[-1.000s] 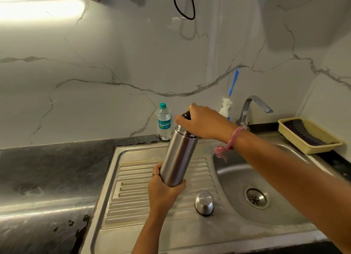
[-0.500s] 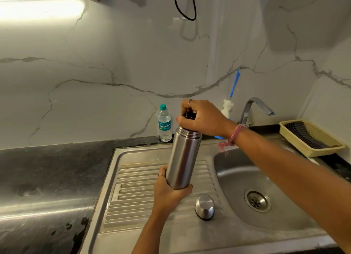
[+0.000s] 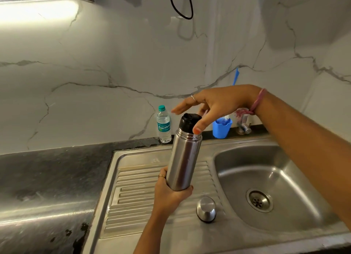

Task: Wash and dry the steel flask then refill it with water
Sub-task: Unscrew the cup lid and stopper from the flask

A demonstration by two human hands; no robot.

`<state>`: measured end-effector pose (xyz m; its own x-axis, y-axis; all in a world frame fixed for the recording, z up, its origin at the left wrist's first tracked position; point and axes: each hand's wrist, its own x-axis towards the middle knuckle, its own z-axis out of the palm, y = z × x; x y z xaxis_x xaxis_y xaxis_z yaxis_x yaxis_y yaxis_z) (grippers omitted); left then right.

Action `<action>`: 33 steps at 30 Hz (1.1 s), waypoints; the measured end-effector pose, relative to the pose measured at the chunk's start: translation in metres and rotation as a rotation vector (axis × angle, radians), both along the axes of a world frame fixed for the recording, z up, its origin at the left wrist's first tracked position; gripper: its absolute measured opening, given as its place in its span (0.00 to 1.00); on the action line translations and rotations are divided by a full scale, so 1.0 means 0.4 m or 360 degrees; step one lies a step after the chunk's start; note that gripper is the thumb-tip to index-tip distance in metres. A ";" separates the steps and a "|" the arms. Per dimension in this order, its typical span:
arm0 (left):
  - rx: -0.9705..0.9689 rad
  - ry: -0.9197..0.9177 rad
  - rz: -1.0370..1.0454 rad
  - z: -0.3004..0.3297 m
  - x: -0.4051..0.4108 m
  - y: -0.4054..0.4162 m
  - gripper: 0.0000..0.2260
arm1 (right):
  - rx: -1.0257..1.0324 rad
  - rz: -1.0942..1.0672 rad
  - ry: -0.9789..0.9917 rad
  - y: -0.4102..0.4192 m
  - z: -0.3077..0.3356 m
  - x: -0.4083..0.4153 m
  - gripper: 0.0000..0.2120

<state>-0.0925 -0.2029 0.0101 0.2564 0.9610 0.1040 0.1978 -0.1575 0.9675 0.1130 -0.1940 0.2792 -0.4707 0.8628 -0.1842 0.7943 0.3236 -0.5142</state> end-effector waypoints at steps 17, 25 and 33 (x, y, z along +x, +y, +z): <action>0.0021 0.0001 0.0025 0.004 0.009 0.013 0.34 | 0.0149 -0.0218 -0.0476 0.010 -0.005 -0.058 0.26; 0.0024 -0.0011 0.0011 0.000 0.012 0.007 0.33 | -0.0095 -0.0258 -0.0450 0.007 -0.002 -0.052 0.28; -0.0010 -0.0027 0.0011 -0.013 0.004 0.004 0.35 | -0.0226 -0.0240 -0.0362 0.005 0.003 -0.054 0.33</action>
